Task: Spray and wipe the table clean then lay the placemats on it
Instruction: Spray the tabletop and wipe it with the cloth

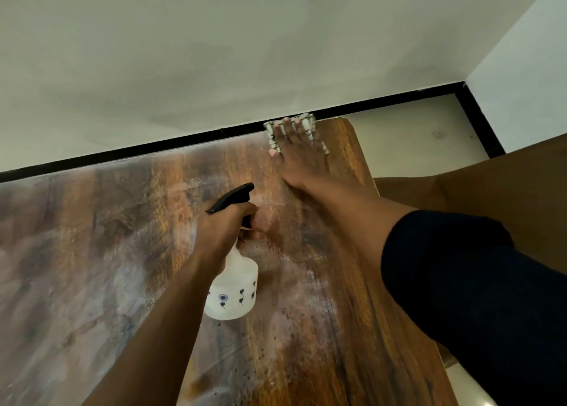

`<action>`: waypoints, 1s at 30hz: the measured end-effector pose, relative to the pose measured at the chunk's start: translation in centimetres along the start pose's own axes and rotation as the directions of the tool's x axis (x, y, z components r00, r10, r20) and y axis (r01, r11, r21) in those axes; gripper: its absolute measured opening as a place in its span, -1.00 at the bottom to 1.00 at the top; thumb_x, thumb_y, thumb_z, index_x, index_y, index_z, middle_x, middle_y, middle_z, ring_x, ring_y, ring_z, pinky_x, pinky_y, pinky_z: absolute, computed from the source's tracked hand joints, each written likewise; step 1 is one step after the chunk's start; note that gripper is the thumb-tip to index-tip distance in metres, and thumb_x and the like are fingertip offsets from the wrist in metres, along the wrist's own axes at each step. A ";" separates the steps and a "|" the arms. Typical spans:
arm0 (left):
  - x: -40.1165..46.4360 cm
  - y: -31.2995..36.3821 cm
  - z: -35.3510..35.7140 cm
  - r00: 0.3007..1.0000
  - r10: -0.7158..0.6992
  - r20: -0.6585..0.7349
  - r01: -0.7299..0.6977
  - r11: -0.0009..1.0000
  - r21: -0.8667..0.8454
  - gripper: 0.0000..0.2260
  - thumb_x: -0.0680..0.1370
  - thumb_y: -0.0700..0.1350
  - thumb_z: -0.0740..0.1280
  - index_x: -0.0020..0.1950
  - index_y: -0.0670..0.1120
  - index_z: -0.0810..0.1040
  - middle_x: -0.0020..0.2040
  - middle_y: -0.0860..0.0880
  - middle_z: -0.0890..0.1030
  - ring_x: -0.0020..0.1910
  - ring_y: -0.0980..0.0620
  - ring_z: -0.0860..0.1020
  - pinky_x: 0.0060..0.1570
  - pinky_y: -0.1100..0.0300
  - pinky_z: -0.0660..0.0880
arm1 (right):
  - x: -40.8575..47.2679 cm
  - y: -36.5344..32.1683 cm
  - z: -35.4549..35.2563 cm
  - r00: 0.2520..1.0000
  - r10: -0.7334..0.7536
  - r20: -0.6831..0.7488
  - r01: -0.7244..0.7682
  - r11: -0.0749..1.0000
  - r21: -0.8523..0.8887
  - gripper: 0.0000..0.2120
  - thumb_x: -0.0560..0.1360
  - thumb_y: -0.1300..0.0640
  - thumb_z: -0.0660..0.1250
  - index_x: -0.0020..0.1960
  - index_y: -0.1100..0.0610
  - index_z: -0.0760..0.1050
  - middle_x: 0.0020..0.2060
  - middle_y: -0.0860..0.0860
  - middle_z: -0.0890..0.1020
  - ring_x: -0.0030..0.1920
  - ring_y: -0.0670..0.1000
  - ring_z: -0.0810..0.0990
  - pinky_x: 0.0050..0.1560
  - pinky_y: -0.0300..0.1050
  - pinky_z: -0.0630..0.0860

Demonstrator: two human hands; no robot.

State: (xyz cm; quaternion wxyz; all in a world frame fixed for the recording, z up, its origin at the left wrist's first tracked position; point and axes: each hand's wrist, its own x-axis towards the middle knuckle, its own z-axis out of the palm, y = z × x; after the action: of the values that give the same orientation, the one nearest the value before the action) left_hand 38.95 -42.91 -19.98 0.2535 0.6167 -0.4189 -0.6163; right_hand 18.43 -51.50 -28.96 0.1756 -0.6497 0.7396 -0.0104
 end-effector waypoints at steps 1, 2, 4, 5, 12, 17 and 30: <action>0.0 0.0 -0.4 1.000 -0.009 -0.012 0.009 1.000 -0.005 -0.62 0.57 -0.25 0.40 0.22 0.21 0.68 -0.28 -0.16 0.63 -0.43 -0.04 0.61 -0.54 0.20 0.36 | 0.2 -1.6 0.2 0.999 -0.044 0.016 0.044 0.999 -0.014 -0.34 0.71 -0.21 -0.04 0.70 -0.01 -0.15 0.68 0.04 -0.13 0.67 0.10 -0.20 0.60 0.28 -0.22; 0.0 -0.1 -0.7 1.000 -0.015 -0.022 0.015 1.000 -0.008 -0.62 0.57 -0.25 0.41 0.24 0.20 0.68 -0.28 -0.15 0.63 -0.42 -0.05 0.61 -0.53 0.20 0.37 | 0.2 -3.2 0.5 0.996 -0.087 0.034 0.088 0.996 -0.020 -0.34 0.71 -0.23 -0.05 0.70 -0.01 -0.16 0.68 0.04 -0.13 0.67 0.09 -0.20 0.61 0.28 -0.23; -0.1 -0.2 -1.0 0.999 -0.013 -0.034 0.013 1.000 -0.008 -0.61 0.57 -0.24 0.41 0.26 0.20 0.68 -0.29 -0.13 0.64 -0.40 -0.06 0.60 -0.53 0.20 0.38 | 0.0 -5.2 0.7 0.988 -0.141 0.059 0.142 0.990 -0.015 -0.34 0.71 -0.24 -0.09 0.70 0.00 -0.17 0.68 0.03 -0.14 0.67 0.08 -0.22 0.61 0.28 -0.21; -0.2 -0.2 -1.2 0.999 -0.010 -0.037 0.010 1.000 -0.008 -0.61 0.57 -0.24 0.41 0.27 0.21 0.67 -0.29 -0.14 0.63 -0.41 -0.06 0.59 -0.52 0.19 0.38 | -0.2 -5.6 0.7 0.987 -0.146 0.065 0.147 0.989 -0.012 -0.34 0.71 -0.24 -0.09 0.70 0.00 -0.17 0.68 0.02 -0.15 0.67 0.07 -0.22 0.62 0.27 -0.20; -0.6 -0.4 -1.2 0.999 -0.011 -0.043 0.010 1.000 -0.015 -0.66 0.59 -0.25 0.40 0.25 0.13 0.69 -0.30 -0.16 0.61 -0.40 -0.10 0.57 -0.55 0.19 0.37 | -1.9 1.5 -0.2 0.998 0.033 -0.046 -0.030 0.998 0.059 -0.35 0.70 -0.23 -0.03 0.69 -0.05 -0.14 0.68 0.02 -0.11 0.67 0.09 -0.14 0.60 0.29 -0.10; -1.0 -1.4 -1.3 0.998 -0.049 -0.050 0.051 0.998 0.032 -0.72 0.57 -0.22 0.43 0.28 -0.20 0.69 -0.28 -0.19 0.63 -0.43 -0.07 0.61 -0.55 0.17 0.38 | -3.7 9.3 -0.9 0.960 0.261 -0.105 -0.254 0.964 0.073 -0.38 0.72 -0.20 -0.06 0.70 -0.02 -0.09 0.69 0.04 -0.07 0.68 0.10 -0.10 0.63 0.19 -0.10; -5.1 -1.7 -3.1 1.000 0.003 -0.003 -0.003 1.000 -0.024 -0.67 0.59 -0.24 0.43 0.27 0.11 0.68 -0.30 -0.17 0.62 -0.42 -0.10 0.62 -0.53 0.18 0.38 | -9.4 -2.5 2.8 0.999 0.026 -0.024 -0.025 0.999 0.036 -0.38 0.71 -0.16 -0.04 0.69 -0.02 -0.13 0.67 0.03 -0.09 0.67 0.10 -0.16 0.62 0.31 -0.17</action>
State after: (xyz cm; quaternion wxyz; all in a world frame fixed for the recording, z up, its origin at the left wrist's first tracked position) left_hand 42.92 -38.43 -18.28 0.2625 0.6141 -0.4120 -0.6199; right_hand 22.51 -42.19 -28.63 0.1781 -0.6369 0.7495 -0.0296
